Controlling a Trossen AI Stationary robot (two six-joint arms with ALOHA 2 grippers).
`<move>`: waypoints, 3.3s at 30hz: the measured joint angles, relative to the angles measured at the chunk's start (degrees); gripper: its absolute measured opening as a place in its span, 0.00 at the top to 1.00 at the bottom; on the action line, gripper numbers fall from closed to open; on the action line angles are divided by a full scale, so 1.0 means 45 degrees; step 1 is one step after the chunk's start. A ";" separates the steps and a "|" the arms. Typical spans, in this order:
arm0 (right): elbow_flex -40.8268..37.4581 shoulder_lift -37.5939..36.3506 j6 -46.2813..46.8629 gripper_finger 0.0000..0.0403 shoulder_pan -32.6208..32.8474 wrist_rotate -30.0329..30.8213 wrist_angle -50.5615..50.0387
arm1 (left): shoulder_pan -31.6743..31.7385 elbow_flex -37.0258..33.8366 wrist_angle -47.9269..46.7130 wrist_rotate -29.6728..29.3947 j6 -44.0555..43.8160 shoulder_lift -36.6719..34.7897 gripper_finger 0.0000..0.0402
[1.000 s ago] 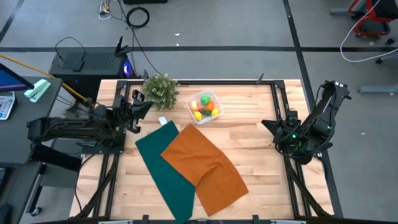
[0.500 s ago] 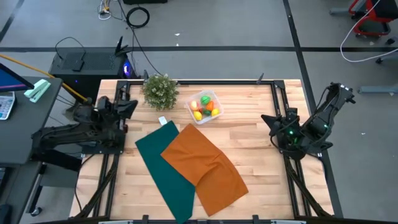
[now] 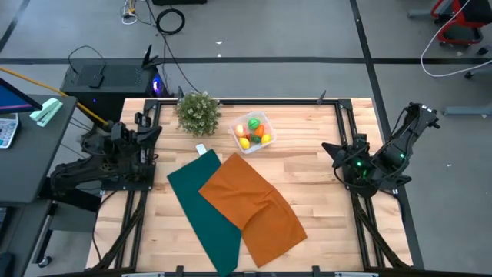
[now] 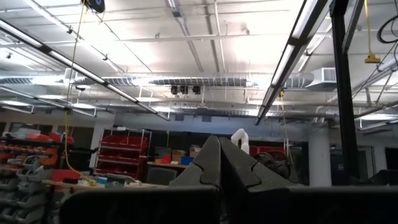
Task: Pick and placing Produce into tupperware
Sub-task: Return to Home Position
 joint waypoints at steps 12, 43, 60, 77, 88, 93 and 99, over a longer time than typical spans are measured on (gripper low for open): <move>0.0000 0.0000 -0.0090 1.00 -0.0718 -0.0134 0.0159 | 0.0000 0.0010 -0.1168 -0.0234 -0.0010 -0.0445 1.00; 0.0000 0.0000 -0.0242 1.00 -0.0718 -0.0389 0.0358 | 0.0000 0.1470 -0.0035 -0.0744 0.3060 -0.0474 0.99; 0.0005 0.0005 -0.0355 1.00 -0.0718 -0.0675 0.0712 | -0.0001 -0.2690 0.6291 -0.0884 0.1270 -0.0459 1.00; 0.0005 0.0244 -0.0335 1.00 -0.0718 -0.0714 0.0851 | -0.0397 -0.2696 -0.0199 0.0419 -0.1524 -0.0440 1.00; 0.0005 0.0350 -0.0125 1.00 -0.0717 -0.0714 0.0892 | -0.1760 -0.2699 -0.2227 0.0188 -0.1816 -0.0435 0.99; 0.0005 0.0350 -0.0126 1.00 -0.0713 -0.0693 0.0692 | -0.2052 -0.2701 -0.3694 0.0642 -0.1990 -0.0435 0.99; 0.0005 0.0350 -0.0096 1.00 -0.0716 -0.0588 0.0675 | -0.2098 -0.2701 -0.5203 0.0635 -0.2351 -0.0445 0.99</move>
